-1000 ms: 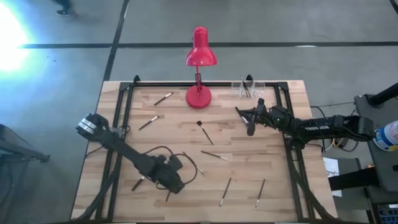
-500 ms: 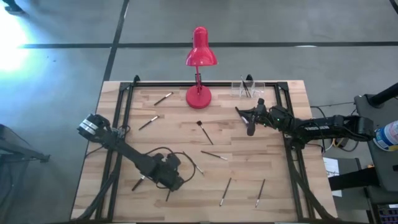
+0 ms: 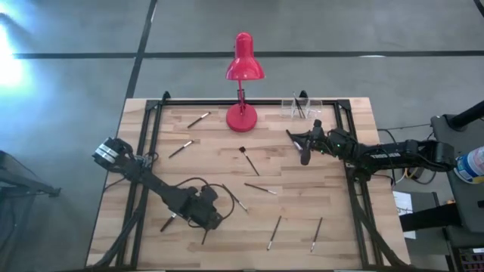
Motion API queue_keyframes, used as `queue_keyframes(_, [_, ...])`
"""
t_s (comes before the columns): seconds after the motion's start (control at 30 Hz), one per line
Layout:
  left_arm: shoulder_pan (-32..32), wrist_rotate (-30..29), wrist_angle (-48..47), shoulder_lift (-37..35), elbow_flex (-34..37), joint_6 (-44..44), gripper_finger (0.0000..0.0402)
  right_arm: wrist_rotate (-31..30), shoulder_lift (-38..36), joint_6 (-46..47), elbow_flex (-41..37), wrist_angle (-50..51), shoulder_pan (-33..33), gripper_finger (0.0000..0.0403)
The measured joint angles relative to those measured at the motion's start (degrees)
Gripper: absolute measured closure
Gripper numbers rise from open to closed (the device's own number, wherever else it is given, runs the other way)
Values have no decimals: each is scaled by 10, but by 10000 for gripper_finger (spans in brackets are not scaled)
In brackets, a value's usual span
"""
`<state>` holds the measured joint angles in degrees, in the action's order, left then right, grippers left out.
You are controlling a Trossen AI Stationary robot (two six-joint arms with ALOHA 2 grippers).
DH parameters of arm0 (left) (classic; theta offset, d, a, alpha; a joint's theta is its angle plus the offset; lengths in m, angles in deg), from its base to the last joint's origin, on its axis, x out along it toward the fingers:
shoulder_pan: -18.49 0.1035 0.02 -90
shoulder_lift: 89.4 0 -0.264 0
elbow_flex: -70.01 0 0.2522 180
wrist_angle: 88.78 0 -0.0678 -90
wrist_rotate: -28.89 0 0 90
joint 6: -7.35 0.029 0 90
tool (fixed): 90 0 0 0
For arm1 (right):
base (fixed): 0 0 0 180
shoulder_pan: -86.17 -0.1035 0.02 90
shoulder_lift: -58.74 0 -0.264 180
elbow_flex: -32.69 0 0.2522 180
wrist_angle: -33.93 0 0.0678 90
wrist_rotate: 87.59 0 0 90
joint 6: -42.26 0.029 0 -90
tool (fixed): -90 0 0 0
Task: Sort items
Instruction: Put the black eyeshadow brush into the transparent organizer
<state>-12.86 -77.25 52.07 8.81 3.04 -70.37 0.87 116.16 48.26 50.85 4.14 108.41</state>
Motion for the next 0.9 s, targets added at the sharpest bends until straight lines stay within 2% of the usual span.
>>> queue_keyframes(0.23, [0,2,-1,3,0,7,304,0,0,0,0,0,0,394])
queue_keyframes(0.53, [0,13,-9,22,-1,26,349,0,0,0,0,0,0,394])
queue_keyframes(0.73, [0,4,-40,11,-18,60,396,0,0,0,0,0,0,394])
queue_keyframes(0.9, [0,-11,-34,-8,-28,90,401,0,0,0,0,0,0,394])
